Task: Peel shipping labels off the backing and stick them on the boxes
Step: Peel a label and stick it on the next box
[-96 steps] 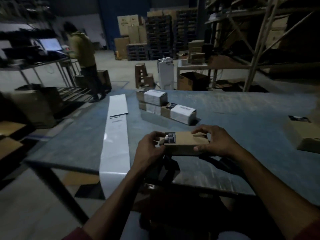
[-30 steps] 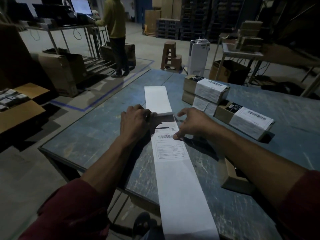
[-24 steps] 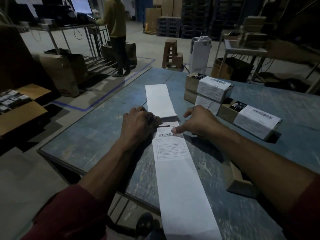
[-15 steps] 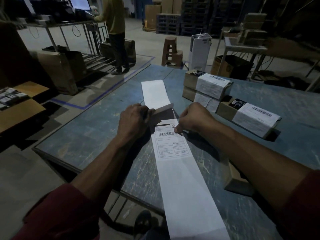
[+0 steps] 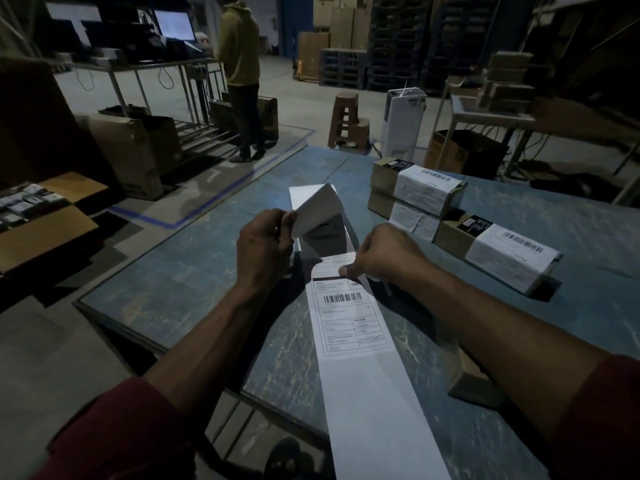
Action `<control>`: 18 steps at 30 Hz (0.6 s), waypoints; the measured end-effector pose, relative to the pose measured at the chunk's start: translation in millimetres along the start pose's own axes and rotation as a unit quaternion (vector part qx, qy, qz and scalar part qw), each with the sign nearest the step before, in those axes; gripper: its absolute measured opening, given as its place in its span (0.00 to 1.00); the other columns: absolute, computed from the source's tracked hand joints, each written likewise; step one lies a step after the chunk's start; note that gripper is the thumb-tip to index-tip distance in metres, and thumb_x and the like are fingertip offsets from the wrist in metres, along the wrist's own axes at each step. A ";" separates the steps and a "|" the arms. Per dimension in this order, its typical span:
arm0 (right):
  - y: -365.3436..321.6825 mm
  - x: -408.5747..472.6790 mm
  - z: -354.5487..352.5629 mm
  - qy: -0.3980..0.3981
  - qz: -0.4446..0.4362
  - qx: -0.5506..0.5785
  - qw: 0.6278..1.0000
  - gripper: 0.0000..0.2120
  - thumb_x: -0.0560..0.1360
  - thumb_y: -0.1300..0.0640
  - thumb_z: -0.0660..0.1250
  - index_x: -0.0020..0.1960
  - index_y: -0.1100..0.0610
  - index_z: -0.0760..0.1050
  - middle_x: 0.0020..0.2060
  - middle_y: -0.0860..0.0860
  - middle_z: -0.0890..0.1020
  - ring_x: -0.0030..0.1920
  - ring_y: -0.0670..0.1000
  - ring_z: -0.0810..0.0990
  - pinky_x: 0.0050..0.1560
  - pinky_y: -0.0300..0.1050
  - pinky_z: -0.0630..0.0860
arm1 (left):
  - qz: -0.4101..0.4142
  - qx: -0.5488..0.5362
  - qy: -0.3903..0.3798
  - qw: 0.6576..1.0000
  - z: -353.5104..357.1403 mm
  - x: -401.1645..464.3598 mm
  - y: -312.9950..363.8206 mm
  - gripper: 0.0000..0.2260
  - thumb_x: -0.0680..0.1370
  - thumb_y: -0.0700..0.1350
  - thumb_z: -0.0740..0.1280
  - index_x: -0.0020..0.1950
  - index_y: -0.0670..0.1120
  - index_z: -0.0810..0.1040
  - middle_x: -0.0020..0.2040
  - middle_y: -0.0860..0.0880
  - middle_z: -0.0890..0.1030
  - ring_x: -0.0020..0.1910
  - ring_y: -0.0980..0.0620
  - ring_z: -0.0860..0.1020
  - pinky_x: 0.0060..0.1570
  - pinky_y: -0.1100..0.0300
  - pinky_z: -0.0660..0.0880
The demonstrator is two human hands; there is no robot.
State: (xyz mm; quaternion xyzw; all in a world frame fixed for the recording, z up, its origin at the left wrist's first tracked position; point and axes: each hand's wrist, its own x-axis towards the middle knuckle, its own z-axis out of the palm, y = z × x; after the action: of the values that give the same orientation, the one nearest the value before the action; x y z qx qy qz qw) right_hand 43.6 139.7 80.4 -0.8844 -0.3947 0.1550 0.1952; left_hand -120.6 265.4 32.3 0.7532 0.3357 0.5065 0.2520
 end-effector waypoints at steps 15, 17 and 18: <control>-9.4 -20.6 -13.6 -0.012 0.006 -0.098 0.995 0.31 0.55 0.38 0.87 0.46 0.54 0.76 0.45 0.52 0.83 0.48 0.56 0.83 0.49 0.53 0.82 | 0.106 0.165 -0.076 0.978 8.3 -2.9 -1.4 0.16 0.82 0.54 0.65 0.43 0.45 0.82 0.39 0.46 0.80 0.36 0.44 0.77 0.34 0.56 0.67; -11.5 -15.4 -15.9 -0.051 0.020 -0.057 0.997 0.32 0.52 0.43 0.89 0.46 0.56 0.80 0.44 0.53 0.85 0.45 0.56 0.85 0.50 0.56 0.85 | 0.100 0.164 -0.072 0.979 8.4 -3.8 0.0 0.16 0.81 0.55 0.64 0.43 0.45 0.83 0.38 0.46 0.80 0.36 0.44 0.77 0.34 0.56 0.67; -10.0 -12.2 -17.6 -0.068 0.026 -0.034 0.997 0.31 0.51 0.45 0.90 0.47 0.58 0.82 0.43 0.54 0.86 0.44 0.56 0.86 0.49 0.56 0.86 | 0.099 0.163 -0.065 0.980 7.8 -4.3 0.5 0.17 0.81 0.55 0.64 0.42 0.45 0.83 0.38 0.46 0.80 0.36 0.44 0.77 0.34 0.56 0.67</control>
State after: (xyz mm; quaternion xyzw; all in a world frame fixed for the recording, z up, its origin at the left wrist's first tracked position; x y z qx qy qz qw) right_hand 36.9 132.7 102.0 -0.8880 -0.3887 0.2062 0.1336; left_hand -114.3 261.5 27.3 0.8448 0.3205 0.4177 0.0955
